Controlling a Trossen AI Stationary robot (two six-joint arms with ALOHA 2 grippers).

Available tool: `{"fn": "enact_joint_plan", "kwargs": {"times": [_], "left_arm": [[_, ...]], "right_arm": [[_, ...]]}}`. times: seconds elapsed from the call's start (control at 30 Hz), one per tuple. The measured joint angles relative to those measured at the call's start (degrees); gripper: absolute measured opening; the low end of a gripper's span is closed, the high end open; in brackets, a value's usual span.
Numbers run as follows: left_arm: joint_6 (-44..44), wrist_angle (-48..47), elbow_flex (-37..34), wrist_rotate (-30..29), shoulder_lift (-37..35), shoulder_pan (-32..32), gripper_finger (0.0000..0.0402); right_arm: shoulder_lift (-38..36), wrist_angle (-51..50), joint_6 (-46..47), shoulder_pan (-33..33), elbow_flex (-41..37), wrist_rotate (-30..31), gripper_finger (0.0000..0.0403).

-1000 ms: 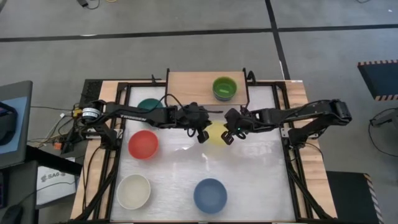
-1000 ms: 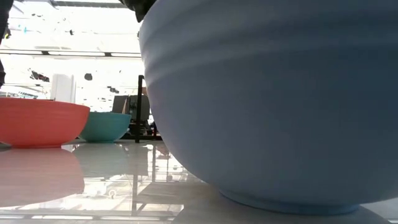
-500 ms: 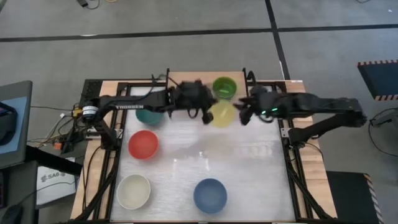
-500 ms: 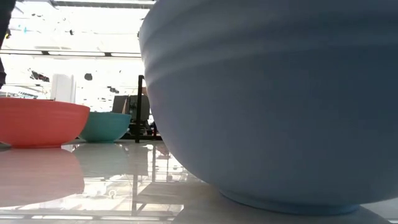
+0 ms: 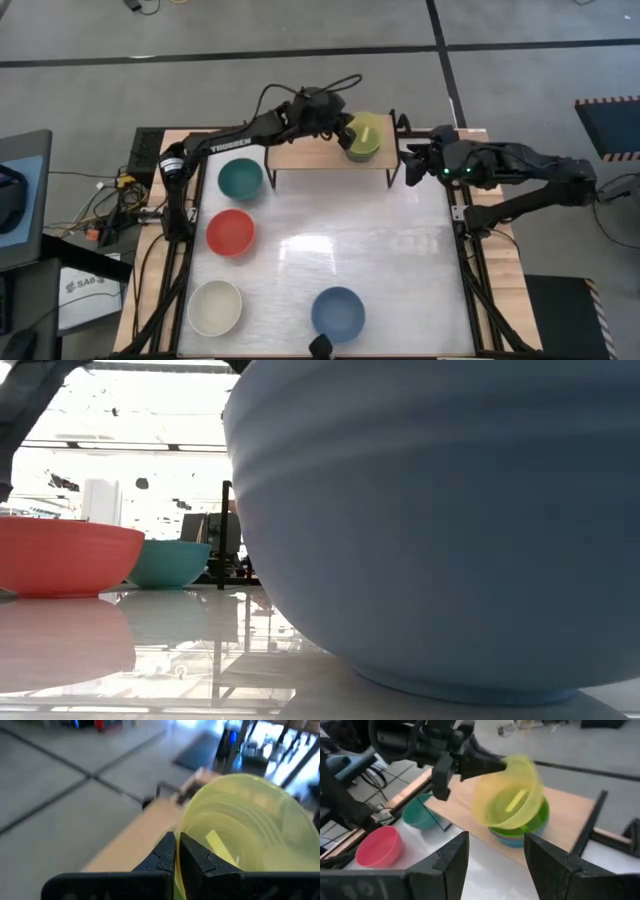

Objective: Place and stack bowls onto a shelf
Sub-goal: Stack the yellow bowl on top of the light green bowl on the shelf, then put the blue bowl on the shelf

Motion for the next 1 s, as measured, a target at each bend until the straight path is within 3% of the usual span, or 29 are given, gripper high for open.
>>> {"fn": "enact_joint_plan", "kwargs": {"times": [0.13, 0.27, 0.4, 0.8, 1.0], "left_arm": [[-0.1, -4.8, 3.8, 2.1, 1.2, 0.6, 0.0], [0.7, -5.6, 4.1, 2.8, 1.3, 1.0, 0.0], [-0.7, -6.5, 4.1, 7.1, 1.3, 2.2, 0.0011], [-4.8, -9.9, 3.9, 8.5, 1.6, 3.1, 0.0148], [-2.9, -11.9, 4.0, 8.9, -3.8, 2.4, 0.0174]], "right_arm": [[1.7, -3.6, 4.3, 1.5, -0.1, -0.2, 0.0212], [3.3, -4.3, 5.9, 2.7, 0.0, -0.2, 0.0212], [4.5, -3.5, 6.6, 3.3, 0.0, -0.2, 0.0212], [4.3, -1.7, 7.1, 4.1, 0.0, -0.3, 0.0212], [6.1, -9.6, 7.8, 4.7, 0.0, -2.0, 0.0212]]}}
